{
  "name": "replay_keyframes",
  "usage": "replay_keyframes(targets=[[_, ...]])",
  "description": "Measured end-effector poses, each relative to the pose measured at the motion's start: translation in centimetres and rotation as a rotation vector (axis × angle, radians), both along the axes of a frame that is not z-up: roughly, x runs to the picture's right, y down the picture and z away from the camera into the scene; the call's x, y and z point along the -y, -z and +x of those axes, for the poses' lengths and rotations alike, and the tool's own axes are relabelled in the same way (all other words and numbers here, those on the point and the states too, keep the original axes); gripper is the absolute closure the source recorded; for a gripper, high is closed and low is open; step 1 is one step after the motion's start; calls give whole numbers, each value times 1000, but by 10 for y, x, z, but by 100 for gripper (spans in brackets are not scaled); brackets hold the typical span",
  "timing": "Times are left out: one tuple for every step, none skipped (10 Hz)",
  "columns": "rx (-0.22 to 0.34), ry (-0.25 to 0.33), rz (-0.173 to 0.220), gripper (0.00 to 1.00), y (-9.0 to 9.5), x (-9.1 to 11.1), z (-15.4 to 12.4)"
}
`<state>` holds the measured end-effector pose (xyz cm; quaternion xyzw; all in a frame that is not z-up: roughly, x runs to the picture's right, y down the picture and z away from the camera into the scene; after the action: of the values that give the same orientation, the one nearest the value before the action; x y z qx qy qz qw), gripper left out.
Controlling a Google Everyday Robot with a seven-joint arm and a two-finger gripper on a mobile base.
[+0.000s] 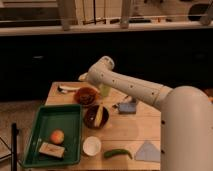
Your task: Place grapes in red bowl
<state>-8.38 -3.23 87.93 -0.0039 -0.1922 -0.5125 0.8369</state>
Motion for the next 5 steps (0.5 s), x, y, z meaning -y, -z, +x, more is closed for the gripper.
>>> replay_keyframes(targets=[[-1,-9,12,20,1,2,1],[0,-15,21,20,2,3,2],[-1,-16,22,20,2,3,3],[-1,-16,21,20,2,3,3],[-1,-15,22,20,2,3,2]])
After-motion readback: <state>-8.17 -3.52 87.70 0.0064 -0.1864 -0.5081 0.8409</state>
